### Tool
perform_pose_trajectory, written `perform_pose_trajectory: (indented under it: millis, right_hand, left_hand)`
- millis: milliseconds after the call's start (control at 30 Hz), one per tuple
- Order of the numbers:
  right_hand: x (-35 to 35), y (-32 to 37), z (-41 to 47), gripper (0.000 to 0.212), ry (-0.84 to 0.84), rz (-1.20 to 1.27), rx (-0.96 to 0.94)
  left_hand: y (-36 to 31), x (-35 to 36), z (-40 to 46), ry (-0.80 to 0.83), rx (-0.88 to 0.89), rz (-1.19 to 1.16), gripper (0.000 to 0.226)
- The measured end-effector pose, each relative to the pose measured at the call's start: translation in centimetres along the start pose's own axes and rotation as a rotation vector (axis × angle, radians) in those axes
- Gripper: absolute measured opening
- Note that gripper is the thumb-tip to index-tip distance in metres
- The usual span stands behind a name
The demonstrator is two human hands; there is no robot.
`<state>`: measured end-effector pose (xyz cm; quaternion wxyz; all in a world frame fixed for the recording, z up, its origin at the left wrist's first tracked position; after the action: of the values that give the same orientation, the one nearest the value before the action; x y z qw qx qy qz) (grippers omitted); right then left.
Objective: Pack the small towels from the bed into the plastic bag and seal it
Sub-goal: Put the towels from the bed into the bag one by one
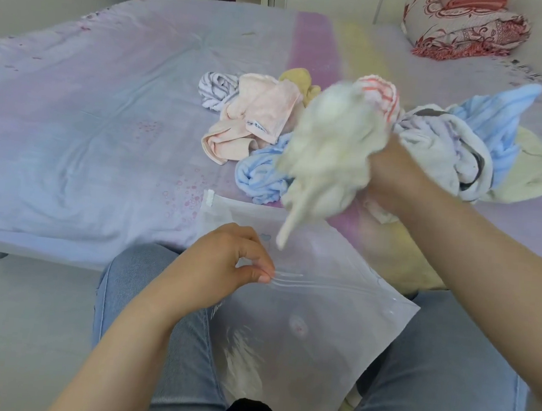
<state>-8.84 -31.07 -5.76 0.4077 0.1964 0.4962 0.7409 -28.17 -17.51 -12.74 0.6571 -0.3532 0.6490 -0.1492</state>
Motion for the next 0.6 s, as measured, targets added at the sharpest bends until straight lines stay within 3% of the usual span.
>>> perform_pose_trajectory:
  millis: [67, 133, 200, 267, 300, 367, 433, 500, 600]
  right_hand:
    - [1.6, -2.8, -2.2, 0.031, 0.404, -0.398, -0.13]
    - [2.2, -5.2, -3.9, 0.036, 0.77, -0.715, -0.131]
    - [2.4, -5.6, -4.7, 0.037, 1.092, -0.799, -0.022]
    - [2.1, -5.2, -4.7, 0.039, 1.386, -0.692, 0.252]
    - [1.9, -5.0, -4.3, 0.037, 1.401, -0.585, 0.421]
    - [1.7, -4.7, -3.1, 0.029, 1.118, -0.435, 0.558]
    - [1.3, -5.2, -1.9, 0.029, 0.827, -0.701, 0.28]
    - [1.1, -6.3, -1.3, 0.056, 0.801, -1.036, 0.038]
    - [1.0, -8.5, -1.7, 0.08, 0.917, -1.064, 0.154]
  left_hand:
    - [0.3, -0.1, -0.3, -0.036, -0.006, -0.016, 0.011]
    - [0.7, -0.4, -0.6, -0.064, -0.005, -0.053, 0.013]
    - [1.0, -0.7, -0.8, -0.078, -0.002, -0.079, 0.016]
    - [1.0, -0.6, -0.9, -0.065, 0.008, -0.071, 0.015]
    - [0.9, -0.4, -0.9, -0.052, 0.009, -0.071, 0.014]
    - [0.7, 0.0, -0.8, -0.038, 0.009, -0.087, 0.011]
    - [0.5, 0.4, -0.5, -0.042, 0.02, -0.085, 0.009]
    - [0.5, 0.7, -0.1, -0.042, 0.038, -0.061, 0.008]
    - [0.6, 1.0, 0.4, -0.034, 0.038, -0.039, 0.008]
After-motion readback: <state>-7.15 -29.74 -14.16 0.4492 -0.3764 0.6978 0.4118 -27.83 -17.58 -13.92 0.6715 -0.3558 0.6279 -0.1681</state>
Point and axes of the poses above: each hand's wrist, its own z-axis towards the middle knuckle, its own x-axis out of the palm, y = z × x, the point moved 1 cm from there along z, towards the middle knuckle, and after that the axes turned 11 degrees about -x, right-handed, at the moved point
